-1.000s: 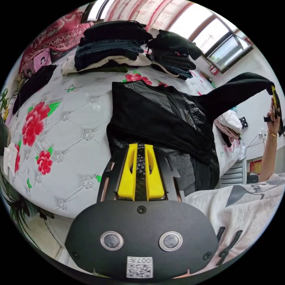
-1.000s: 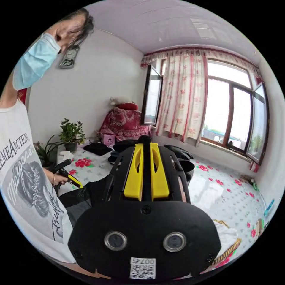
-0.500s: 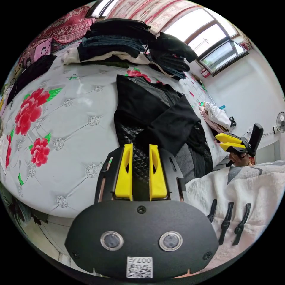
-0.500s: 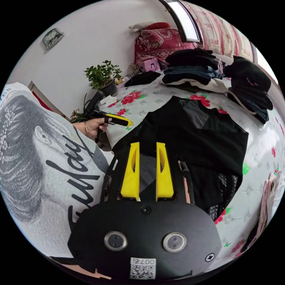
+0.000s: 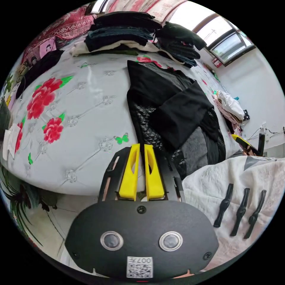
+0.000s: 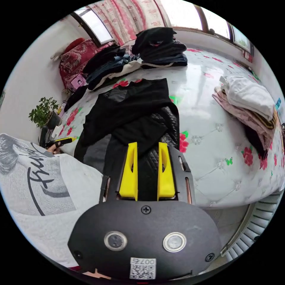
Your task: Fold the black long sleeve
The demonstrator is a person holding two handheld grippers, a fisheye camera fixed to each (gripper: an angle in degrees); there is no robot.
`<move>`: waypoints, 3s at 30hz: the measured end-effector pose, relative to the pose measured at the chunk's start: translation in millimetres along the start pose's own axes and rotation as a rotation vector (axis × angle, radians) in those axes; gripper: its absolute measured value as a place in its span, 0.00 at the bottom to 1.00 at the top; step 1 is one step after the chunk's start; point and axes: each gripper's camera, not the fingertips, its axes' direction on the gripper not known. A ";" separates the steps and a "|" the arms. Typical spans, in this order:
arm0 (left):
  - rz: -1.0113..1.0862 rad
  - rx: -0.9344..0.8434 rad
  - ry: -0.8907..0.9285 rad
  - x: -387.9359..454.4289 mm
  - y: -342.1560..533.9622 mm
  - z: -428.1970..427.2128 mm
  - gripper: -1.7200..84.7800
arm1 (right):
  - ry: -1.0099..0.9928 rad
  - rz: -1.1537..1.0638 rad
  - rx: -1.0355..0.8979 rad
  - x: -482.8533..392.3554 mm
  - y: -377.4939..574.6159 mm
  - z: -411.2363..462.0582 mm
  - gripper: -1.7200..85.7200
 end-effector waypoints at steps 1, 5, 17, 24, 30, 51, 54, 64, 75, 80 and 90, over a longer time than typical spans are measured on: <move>-0.014 -0.010 0.005 -5.1 8.6 -2.7 0.08 | 0.024 0.050 -0.027 19.0 12.2 2.3 0.11; -0.101 -0.087 0.058 -13.8 57.3 -1.4 0.12 | 0.068 0.119 -0.130 56.7 39.0 19.1 0.11; 0.004 -0.167 -0.065 36.6 5.6 0.4 0.02 | 0.011 -0.126 -0.263 67.1 -8.6 59.4 0.04; -0.159 0.091 0.079 11.8 -7.4 -57.7 0.05 | -0.081 -0.164 -0.030 94.4 -72.4 -2.8 0.05; -0.157 0.003 -0.014 4.7 54.5 -61.1 0.16 | -0.080 -0.086 -0.133 145.5 -45.2 3.8 0.09; -0.053 0.020 0.666 -89.1 -19.9 -142.6 0.01 | -0.376 -0.191 -0.231 263.8 -86.2 -75.7 0.03; -0.182 0.223 0.907 -160.8 -80.0 -169.5 0.02 | -0.591 -0.009 -0.033 315.9 -137.9 -116.7 0.03; -0.523 0.430 0.590 -185.4 -177.0 -134.5 0.11 | -0.522 0.297 0.248 374.3 -265.4 -122.1 0.08; -0.132 -0.005 0.141 -101.1 -231.2 -39.9 0.10 | -0.177 0.296 -0.058 401.5 -248.2 -11.2 0.08; -0.072 0.127 0.275 -84.0 -208.3 -75.2 0.02 | -0.221 0.278 -0.124 402.9 -263.9 7.8 0.04; -0.200 0.018 0.175 -55.9 -117.1 -30.7 0.14 | -0.148 0.136 -0.192 400.5 -249.6 22.5 0.06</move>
